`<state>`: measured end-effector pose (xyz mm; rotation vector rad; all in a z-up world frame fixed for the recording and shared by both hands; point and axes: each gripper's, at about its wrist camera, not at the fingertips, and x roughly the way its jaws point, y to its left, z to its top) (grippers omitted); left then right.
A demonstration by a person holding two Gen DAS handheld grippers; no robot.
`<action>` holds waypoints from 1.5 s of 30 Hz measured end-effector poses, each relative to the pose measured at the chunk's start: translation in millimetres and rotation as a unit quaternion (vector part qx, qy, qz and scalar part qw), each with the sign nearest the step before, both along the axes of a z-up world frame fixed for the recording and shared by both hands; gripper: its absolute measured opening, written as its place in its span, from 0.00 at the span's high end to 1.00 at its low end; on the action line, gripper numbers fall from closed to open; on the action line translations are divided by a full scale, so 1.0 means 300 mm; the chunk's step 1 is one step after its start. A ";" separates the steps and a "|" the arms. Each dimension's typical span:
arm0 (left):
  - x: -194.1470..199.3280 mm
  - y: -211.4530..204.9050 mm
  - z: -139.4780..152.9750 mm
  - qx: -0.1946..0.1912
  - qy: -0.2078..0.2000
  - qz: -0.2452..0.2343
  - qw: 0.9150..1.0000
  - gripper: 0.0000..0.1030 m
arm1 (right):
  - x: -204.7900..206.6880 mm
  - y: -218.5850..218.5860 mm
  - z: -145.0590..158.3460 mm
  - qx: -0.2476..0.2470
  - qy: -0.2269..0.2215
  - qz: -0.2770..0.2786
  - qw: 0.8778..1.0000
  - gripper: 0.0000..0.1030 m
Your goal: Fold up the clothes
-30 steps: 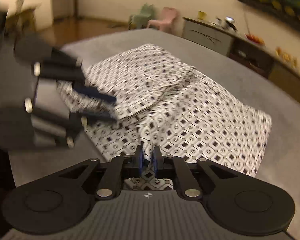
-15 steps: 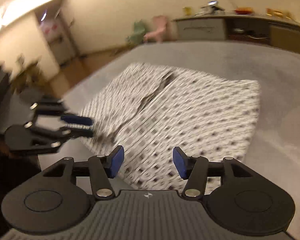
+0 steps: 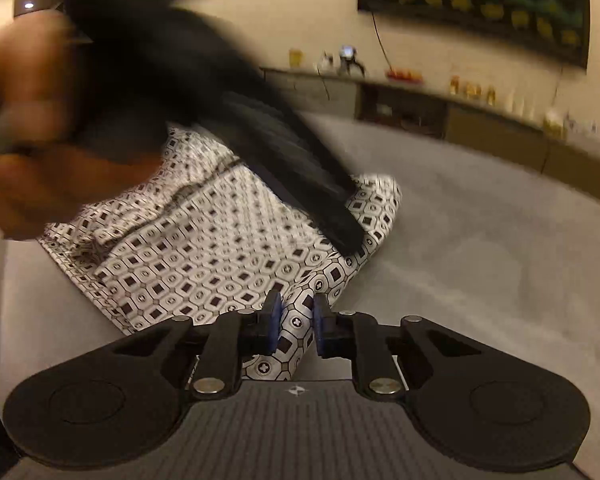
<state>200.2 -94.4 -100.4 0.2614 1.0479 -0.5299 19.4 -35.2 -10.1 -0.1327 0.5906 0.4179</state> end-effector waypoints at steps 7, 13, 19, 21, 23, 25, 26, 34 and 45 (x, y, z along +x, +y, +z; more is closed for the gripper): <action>-0.018 0.047 0.073 -0.008 -0.031 0.025 0.999 0.93 | -0.034 -0.003 0.035 0.024 -0.047 0.008 0.999 0.85; -0.078 0.478 0.350 -0.175 -0.091 0.139 0.970 0.94 | -0.092 -0.068 0.136 0.117 -0.089 0.025 0.989 0.37; -0.149 0.963 0.138 -0.195 -0.048 0.304 0.931 0.90 | -0.107 0.050 0.120 0.080 -0.064 0.111 0.989 0.37; -0.154 1.031 0.070 -0.203 -0.024 0.338 0.919 0.86 | -0.099 0.127 0.104 0.055 -0.054 0.142 0.987 0.37; -0.168 1.037 0.091 -0.205 -0.048 0.316 0.925 0.78 | -0.091 0.221 0.092 0.030 -0.060 0.167 0.984 0.37; -0.171 1.036 0.097 -0.209 -0.051 0.298 0.930 0.71 | -0.084 0.306 0.083 0.002 -0.073 0.185 0.980 0.37; -0.172 1.036 0.085 -0.215 -0.041 0.294 0.931 0.71 | -0.079 0.342 0.078 -0.011 -0.074 0.189 0.979 0.39; -0.170 0.920 0.025 -0.198 0.012 0.227 0.954 0.63 | -0.003 0.418 -0.010 -0.165 -0.044 0.172 0.970 0.65; -0.180 0.956 0.065 -0.225 -0.020 0.230 0.947 0.65 | 0.232 0.186 0.093 -0.228 -0.032 -0.031 0.973 0.59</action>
